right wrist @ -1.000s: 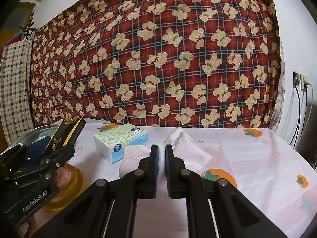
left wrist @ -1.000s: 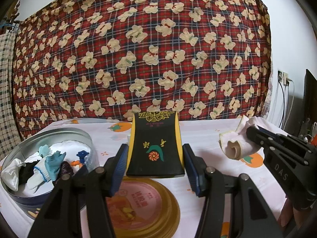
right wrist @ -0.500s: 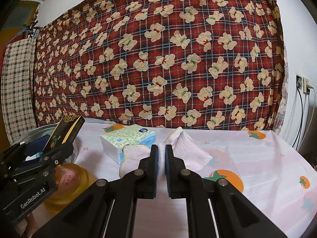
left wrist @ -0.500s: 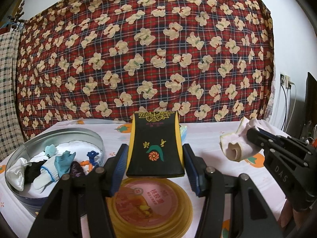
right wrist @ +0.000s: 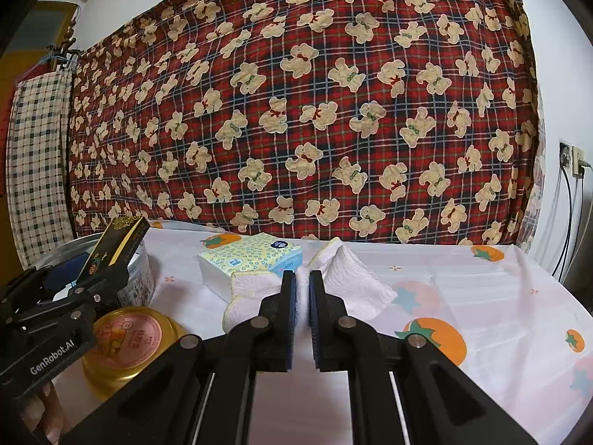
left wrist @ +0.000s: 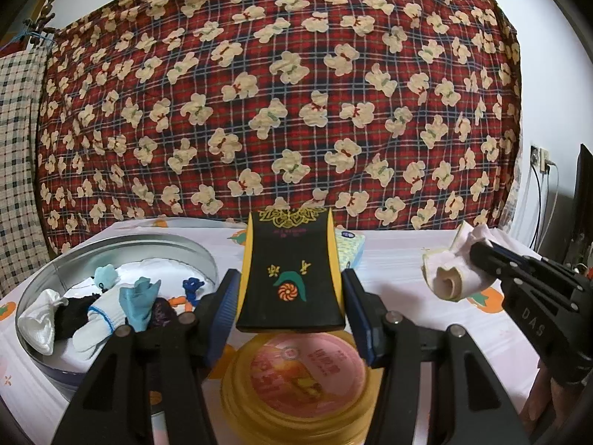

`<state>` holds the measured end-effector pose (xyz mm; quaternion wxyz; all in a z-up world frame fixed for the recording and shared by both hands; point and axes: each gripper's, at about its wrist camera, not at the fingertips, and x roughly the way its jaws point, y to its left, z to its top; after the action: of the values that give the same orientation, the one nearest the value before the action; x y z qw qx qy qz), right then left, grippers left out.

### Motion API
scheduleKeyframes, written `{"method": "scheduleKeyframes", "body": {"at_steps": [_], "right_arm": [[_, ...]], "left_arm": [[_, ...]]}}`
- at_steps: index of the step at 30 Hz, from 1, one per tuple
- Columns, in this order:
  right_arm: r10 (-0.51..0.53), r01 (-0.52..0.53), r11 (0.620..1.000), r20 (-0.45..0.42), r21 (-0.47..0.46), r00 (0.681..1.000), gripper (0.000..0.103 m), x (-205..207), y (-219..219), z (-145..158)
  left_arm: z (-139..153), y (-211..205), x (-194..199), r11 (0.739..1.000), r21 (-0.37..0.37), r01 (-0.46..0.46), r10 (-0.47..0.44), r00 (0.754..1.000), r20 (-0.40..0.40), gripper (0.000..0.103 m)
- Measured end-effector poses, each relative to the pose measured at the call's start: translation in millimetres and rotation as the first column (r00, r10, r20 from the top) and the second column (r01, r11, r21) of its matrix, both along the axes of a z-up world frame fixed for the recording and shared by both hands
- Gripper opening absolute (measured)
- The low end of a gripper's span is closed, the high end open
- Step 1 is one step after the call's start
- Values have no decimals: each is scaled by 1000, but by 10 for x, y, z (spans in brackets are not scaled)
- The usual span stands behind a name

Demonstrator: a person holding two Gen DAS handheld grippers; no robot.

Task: Organize soft objects
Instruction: 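Carry the box with the left tool while the right tool carries the cloth toward the tin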

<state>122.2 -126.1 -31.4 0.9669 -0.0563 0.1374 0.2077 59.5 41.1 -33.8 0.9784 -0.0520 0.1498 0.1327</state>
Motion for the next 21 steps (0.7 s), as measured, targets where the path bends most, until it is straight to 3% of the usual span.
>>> {"method": "scheduleKeyframes", "body": {"at_steps": [21], "right_arm": [[54, -54, 998, -18, 18, 998, 8, -2, 267, -24]], "left_arm": [[6, 274, -95, 1000, -6, -25, 25, 1000, 8, 55]]}}
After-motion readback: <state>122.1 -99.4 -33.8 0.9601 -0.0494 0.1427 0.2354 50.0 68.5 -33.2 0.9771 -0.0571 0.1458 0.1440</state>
